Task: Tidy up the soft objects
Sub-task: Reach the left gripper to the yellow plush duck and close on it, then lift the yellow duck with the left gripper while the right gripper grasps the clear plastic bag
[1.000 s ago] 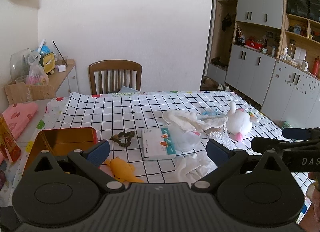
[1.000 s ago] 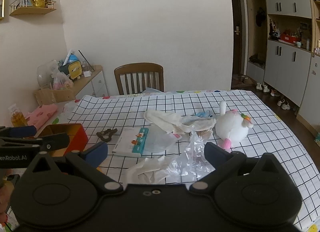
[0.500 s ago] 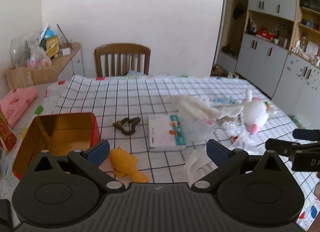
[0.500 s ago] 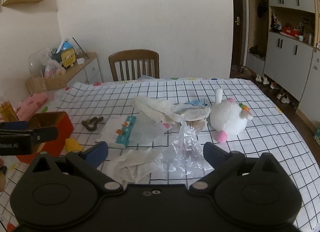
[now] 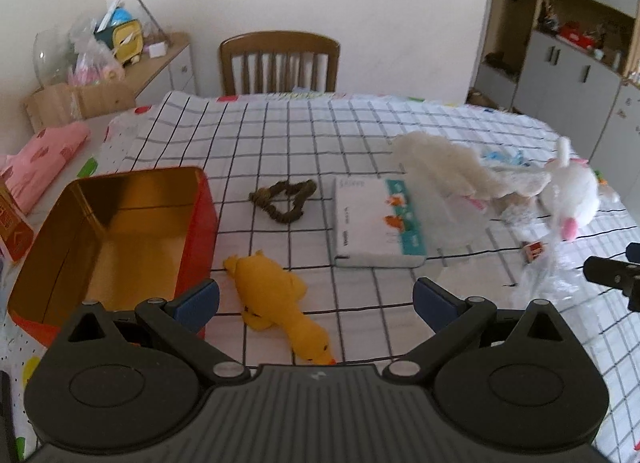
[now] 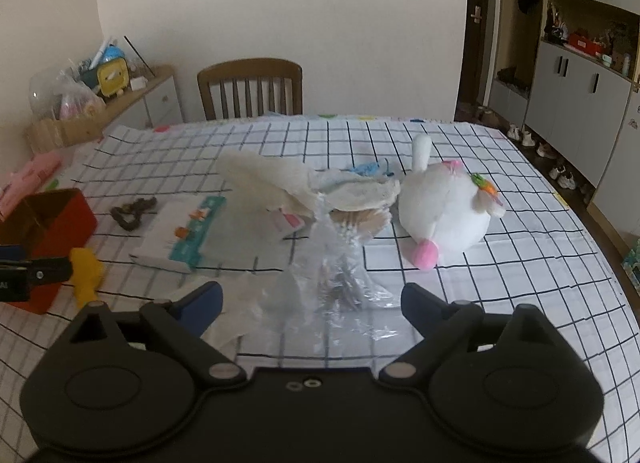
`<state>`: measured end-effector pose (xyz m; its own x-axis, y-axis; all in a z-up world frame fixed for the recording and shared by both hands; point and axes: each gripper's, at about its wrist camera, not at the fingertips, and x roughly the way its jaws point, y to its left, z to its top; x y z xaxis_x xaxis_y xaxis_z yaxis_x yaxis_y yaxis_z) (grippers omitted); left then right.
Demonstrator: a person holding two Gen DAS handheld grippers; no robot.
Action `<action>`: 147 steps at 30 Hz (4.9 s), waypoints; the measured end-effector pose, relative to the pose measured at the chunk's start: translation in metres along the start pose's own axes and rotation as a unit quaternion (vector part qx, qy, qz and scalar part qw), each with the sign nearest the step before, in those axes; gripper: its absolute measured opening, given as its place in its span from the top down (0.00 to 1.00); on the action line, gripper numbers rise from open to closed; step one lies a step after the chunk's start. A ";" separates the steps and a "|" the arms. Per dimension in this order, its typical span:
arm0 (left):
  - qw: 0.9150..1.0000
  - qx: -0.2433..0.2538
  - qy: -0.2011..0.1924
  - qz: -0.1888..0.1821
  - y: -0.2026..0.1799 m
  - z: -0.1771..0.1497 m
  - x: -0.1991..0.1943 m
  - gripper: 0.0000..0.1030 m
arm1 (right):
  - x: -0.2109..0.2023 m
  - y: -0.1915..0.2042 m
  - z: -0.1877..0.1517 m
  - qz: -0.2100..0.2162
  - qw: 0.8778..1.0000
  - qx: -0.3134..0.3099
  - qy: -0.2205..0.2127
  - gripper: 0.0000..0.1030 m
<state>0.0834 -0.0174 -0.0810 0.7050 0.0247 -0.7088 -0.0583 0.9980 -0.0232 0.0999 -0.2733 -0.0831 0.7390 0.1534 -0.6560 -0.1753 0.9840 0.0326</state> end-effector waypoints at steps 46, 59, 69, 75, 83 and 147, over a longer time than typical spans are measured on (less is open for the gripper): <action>0.990 -0.071 0.088 0.086 0.011 0.002 0.078 0.67 | 0.080 -0.004 0.008 0.009 0.997 -0.037 0.072 0.67; 0.991 -0.068 0.083 0.086 0.015 -0.001 0.067 0.74 | 0.059 -0.007 0.009 0.022 0.997 -0.042 0.058 0.97; 0.992 -0.064 0.073 0.075 0.019 0.001 0.050 0.74 | 0.026 -0.001 0.023 0.039 0.998 -0.051 0.029 0.98; 0.995 -0.055 0.057 0.062 0.018 0.006 0.033 0.74 | 0.011 0.008 0.031 0.058 0.997 -0.054 0.014 0.98; 0.997 -0.049 0.044 0.040 0.024 0.018 0.008 0.74 | -0.003 0.027 0.045 0.093 0.994 -0.059 -0.002 0.98; 0.988 -0.084 0.069 0.110 0.172 0.033 0.032 0.74 | 0.137 0.336 0.122 0.384 0.907 -0.167 0.049 0.98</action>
<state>0.1191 0.1575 -0.0838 0.5593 0.2203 -0.7992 -0.3238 0.9455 0.0340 0.2213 0.0893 -0.0698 0.2569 0.7575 -0.6002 -0.8131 0.5051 0.2894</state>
